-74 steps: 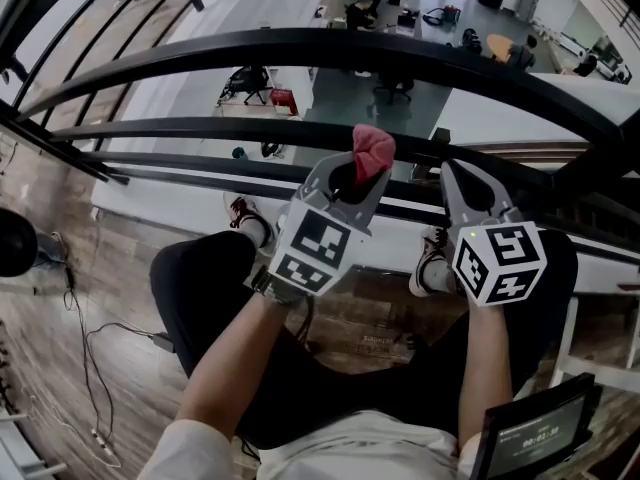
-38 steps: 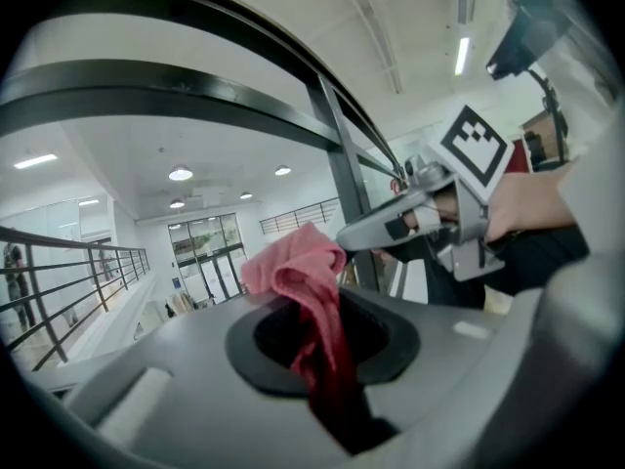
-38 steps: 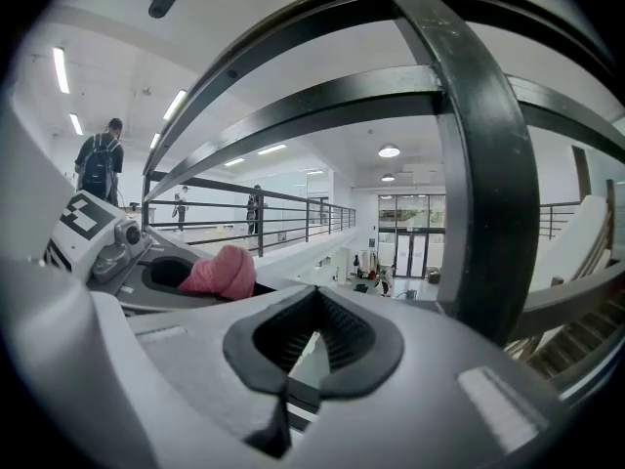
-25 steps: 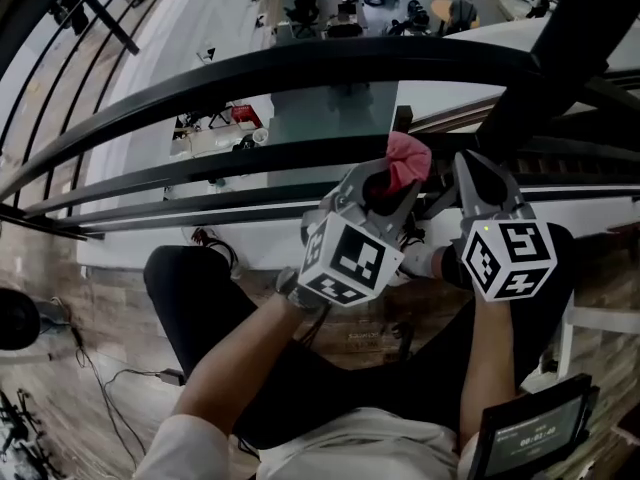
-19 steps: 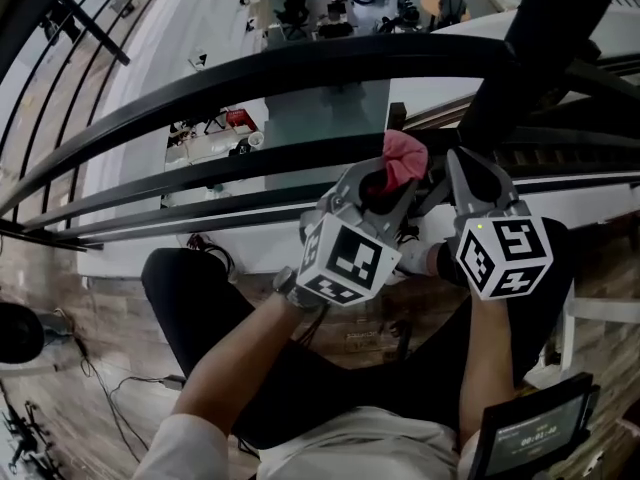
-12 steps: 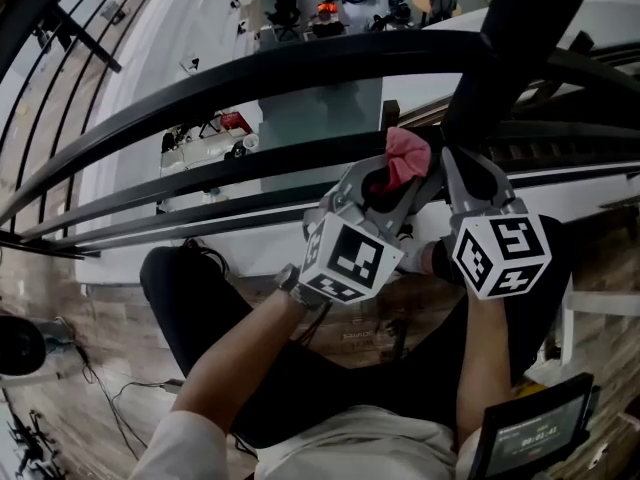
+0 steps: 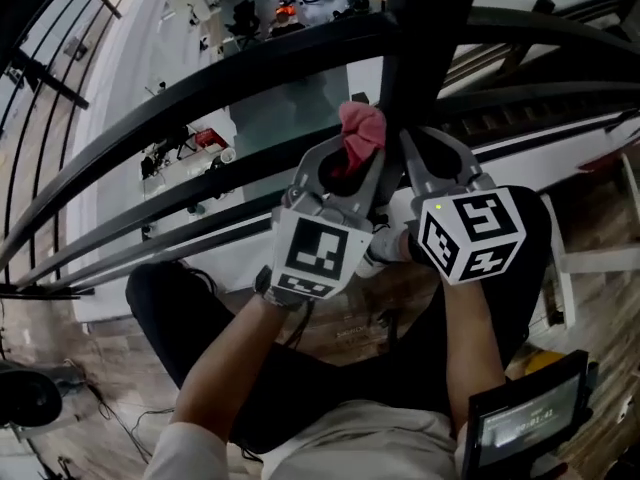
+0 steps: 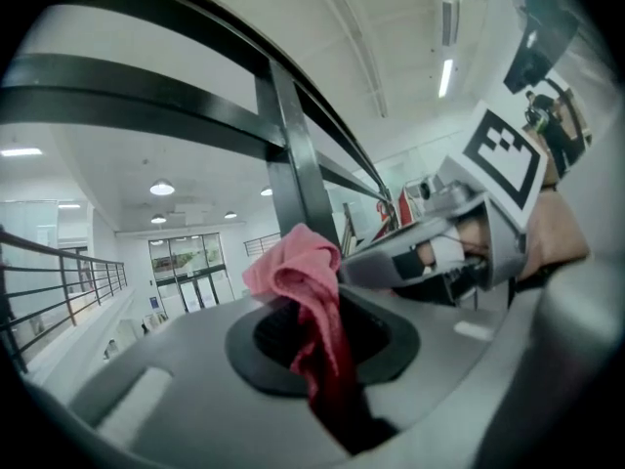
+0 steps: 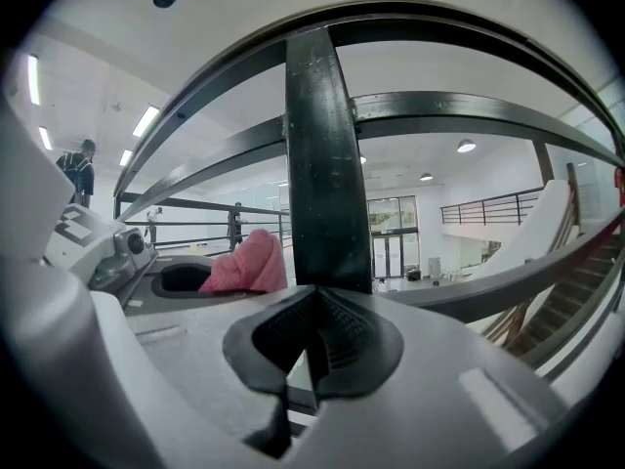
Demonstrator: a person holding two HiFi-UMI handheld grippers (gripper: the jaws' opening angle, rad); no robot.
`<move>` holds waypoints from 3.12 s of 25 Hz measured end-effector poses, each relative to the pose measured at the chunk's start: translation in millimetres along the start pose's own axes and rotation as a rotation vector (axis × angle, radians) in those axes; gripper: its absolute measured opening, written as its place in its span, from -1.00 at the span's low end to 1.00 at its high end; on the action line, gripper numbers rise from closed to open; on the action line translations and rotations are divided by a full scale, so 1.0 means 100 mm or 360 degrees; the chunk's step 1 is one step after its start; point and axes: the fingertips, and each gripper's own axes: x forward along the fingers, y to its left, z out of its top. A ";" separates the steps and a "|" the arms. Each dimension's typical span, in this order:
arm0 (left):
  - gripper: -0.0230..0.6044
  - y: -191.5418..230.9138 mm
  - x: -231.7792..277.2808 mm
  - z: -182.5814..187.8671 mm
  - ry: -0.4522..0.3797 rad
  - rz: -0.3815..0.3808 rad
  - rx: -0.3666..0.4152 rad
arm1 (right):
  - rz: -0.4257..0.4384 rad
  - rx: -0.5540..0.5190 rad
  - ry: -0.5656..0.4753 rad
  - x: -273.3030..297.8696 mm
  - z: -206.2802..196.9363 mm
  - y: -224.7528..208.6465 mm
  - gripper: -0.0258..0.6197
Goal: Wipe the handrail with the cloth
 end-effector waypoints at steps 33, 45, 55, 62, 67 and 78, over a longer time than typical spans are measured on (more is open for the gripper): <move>-0.72 0.34 -0.24 -0.16 0.0318 0.0162 -0.0353 | 0.0085 -0.0148 -0.0061 0.07 0.20 0.37 -0.92; -0.72 0.63 -0.47 0.01 0.0338 0.0209 -0.0421 | 0.0185 -0.0196 -0.0025 0.33 0.40 0.62 -0.92; -0.72 0.92 -1.00 -0.30 0.0362 0.0327 -0.0507 | 0.0314 -0.0190 -0.0029 0.48 0.31 1.13 -0.92; -0.72 1.04 -1.29 -0.48 0.0379 0.0362 -0.0544 | 0.0411 -0.0122 -0.0041 0.54 0.31 1.54 -0.92; -0.71 1.22 -1.55 -0.61 0.0425 0.0400 -0.0591 | 0.0519 -0.0118 -0.0106 0.53 0.54 2.02 -0.92; -0.71 1.64 -2.29 -0.90 0.0507 0.0520 -0.0594 | 0.0540 -0.0046 -0.0092 0.54 0.54 2.53 -0.92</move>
